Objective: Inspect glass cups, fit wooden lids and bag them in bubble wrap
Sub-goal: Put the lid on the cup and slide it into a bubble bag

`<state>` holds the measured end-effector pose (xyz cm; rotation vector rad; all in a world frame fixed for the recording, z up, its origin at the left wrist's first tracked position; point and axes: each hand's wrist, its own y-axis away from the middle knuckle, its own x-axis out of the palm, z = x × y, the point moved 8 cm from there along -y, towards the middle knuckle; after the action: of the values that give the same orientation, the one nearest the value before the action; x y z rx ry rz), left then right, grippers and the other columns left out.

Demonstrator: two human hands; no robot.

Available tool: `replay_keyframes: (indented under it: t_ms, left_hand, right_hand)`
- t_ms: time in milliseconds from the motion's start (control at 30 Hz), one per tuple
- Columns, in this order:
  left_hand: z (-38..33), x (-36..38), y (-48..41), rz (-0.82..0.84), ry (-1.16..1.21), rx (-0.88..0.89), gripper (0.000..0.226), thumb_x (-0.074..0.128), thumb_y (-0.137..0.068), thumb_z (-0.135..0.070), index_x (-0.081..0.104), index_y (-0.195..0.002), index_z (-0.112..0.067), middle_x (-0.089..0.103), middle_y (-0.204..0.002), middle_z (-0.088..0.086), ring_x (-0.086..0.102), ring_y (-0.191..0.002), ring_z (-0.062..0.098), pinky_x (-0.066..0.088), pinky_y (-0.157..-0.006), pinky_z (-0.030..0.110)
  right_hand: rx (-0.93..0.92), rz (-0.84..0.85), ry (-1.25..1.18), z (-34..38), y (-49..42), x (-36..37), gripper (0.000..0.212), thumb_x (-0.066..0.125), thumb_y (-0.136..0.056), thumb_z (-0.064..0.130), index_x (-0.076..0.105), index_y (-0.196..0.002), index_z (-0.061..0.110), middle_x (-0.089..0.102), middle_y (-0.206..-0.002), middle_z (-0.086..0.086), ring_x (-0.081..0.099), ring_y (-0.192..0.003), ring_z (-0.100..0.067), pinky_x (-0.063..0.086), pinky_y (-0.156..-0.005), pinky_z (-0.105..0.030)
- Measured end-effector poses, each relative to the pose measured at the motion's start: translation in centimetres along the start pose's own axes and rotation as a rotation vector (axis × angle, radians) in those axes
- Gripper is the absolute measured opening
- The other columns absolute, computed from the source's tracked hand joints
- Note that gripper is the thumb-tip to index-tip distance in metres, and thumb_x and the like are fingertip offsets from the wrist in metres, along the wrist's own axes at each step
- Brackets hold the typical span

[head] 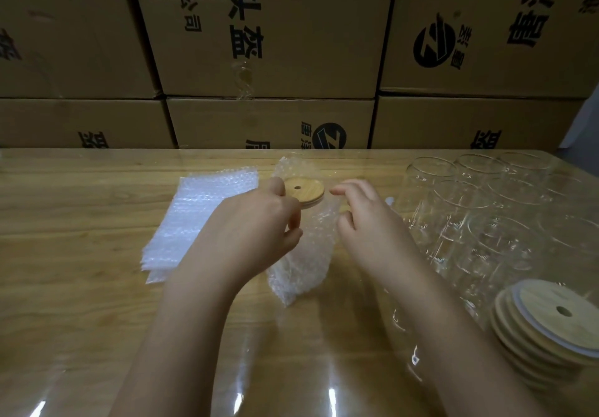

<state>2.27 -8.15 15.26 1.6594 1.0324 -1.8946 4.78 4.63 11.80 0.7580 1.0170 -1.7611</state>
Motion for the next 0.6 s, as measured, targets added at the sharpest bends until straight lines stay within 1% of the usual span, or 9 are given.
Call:
replay_keyframes:
  t_ms: [67, 133, 233, 333, 367, 433, 500, 533, 600]
  left_hand:
    - [-0.1, -0.2, 0.2, 0.001, 0.038, 0.029, 0.015, 0.051, -0.094, -0.038, 0.061, -0.094, -0.027, 0.046, -0.103, -0.012, 0.059, -0.076, 0.013, 0.046, -0.064, 0.028]
    - [-0.6, -0.4, 0.5, 0.008, 0.107, 0.071, 0.011, 0.051, -0.093, -0.037, 0.057, -0.091, -0.027, 0.053, -0.102, -0.013, 0.058, -0.075, 0.010, 0.048, -0.066, 0.029]
    - [-0.7, 0.0, 0.6, 0.044, 0.165, 0.060, 0.008, 0.049, -0.094, -0.033, 0.052, -0.090, -0.026, 0.060, -0.089, -0.011, 0.057, -0.072, 0.007, 0.048, -0.065, 0.027]
    - [-0.1, 0.5, 0.5, 0.049, 0.178, 0.025, 0.014, 0.053, -0.092, -0.038, 0.043, -0.095, -0.029, 0.051, -0.081, -0.016, 0.049, -0.067, 0.000, 0.039, -0.059, 0.018]
    - [0.1, 0.4, 0.5, 0.043, 0.178, 0.018, 0.019, 0.056, -0.091, -0.040, 0.041, -0.101, -0.032, 0.047, -0.082, -0.017, 0.045, -0.066, -0.003, 0.036, -0.057, 0.015]
    - [0.7, 0.2, 0.3, 0.018, 0.151, 0.001, 0.025, 0.057, -0.091, -0.041, 0.046, -0.111, -0.033, 0.041, -0.084, -0.016, 0.042, -0.065, -0.003, 0.033, -0.056, 0.016]
    - [1.1, -0.3, 0.3, -0.028, 0.106, -0.024, 0.018, 0.055, -0.092, -0.039, 0.055, -0.108, -0.032, 0.042, -0.093, -0.014, 0.048, -0.070, 0.003, 0.039, -0.059, 0.020]
    - [1.3, -0.8, 0.3, -0.065, 0.085, -0.030, 0.015, 0.055, -0.093, -0.038, 0.058, -0.105, -0.031, 0.045, -0.098, -0.013, 0.053, -0.075, 0.007, 0.044, -0.061, 0.023]
    - [1.6, -1.7, 0.6, -0.145, 0.060, -0.034, 0.012, 0.057, -0.092, -0.039, 0.060, -0.098, -0.029, 0.047, -0.103, -0.012, 0.055, -0.079, 0.010, 0.042, -0.056, 0.022]
  right_hand:
    - [0.025, -0.004, 0.075, -0.5, -0.2, 0.0, 0.036, 0.042, -0.097, 0.017, 0.047, -0.132, 0.025, 0.046, -0.136, 0.011, 0.055, -0.091, -0.010, 0.032, -0.101, -0.038]
    - [0.026, -0.040, 0.102, -0.7, -0.3, -0.4, 0.025, 0.045, -0.098, 0.021, 0.054, -0.120, 0.026, 0.055, -0.124, 0.012, 0.057, -0.095, -0.011, 0.033, -0.095, -0.034]
    - [0.010, -0.137, 0.083, -0.4, -0.3, -1.8, 0.011, 0.049, -0.097, 0.024, 0.058, -0.104, 0.024, 0.062, -0.105, 0.012, 0.058, -0.084, -0.011, 0.031, -0.084, -0.030]
    - [-0.020, -0.182, 0.084, 0.2, 0.0, -3.0, 0.003, 0.054, -0.096, 0.028, 0.055, -0.095, 0.026, 0.059, -0.091, 0.014, 0.052, -0.078, -0.009, 0.029, -0.081, -0.028]
    - [-0.031, -0.182, 0.086, 0.5, 0.1, -3.3, 0.005, 0.055, -0.096, 0.029, 0.052, -0.092, 0.027, 0.056, -0.088, 0.015, 0.049, -0.076, -0.008, 0.029, -0.081, -0.027]
    - [-0.048, -0.176, 0.074, 1.0, 0.4, -3.8, 0.011, 0.056, -0.095, 0.031, 0.048, -0.088, 0.030, 0.053, -0.083, 0.017, 0.049, -0.075, -0.007, 0.027, -0.083, -0.026]
    - [-0.068, -0.186, 0.052, 1.6, 0.8, -4.5, 0.012, 0.058, -0.094, 0.033, 0.049, -0.086, 0.030, 0.054, -0.081, 0.018, 0.054, -0.076, -0.007, 0.028, -0.085, -0.025]
    - [-0.080, -0.190, 0.040, 2.0, 1.0, -4.9, 0.012, 0.058, -0.094, 0.033, 0.050, -0.086, 0.029, 0.054, -0.081, 0.018, 0.056, -0.077, -0.008, 0.031, -0.087, -0.026]
    - [-0.107, -0.173, 0.014, 2.6, 1.4, -5.4, 0.012, 0.060, -0.092, 0.033, 0.053, -0.084, 0.027, 0.056, -0.081, 0.017, 0.059, -0.079, -0.008, 0.041, -0.089, -0.031]
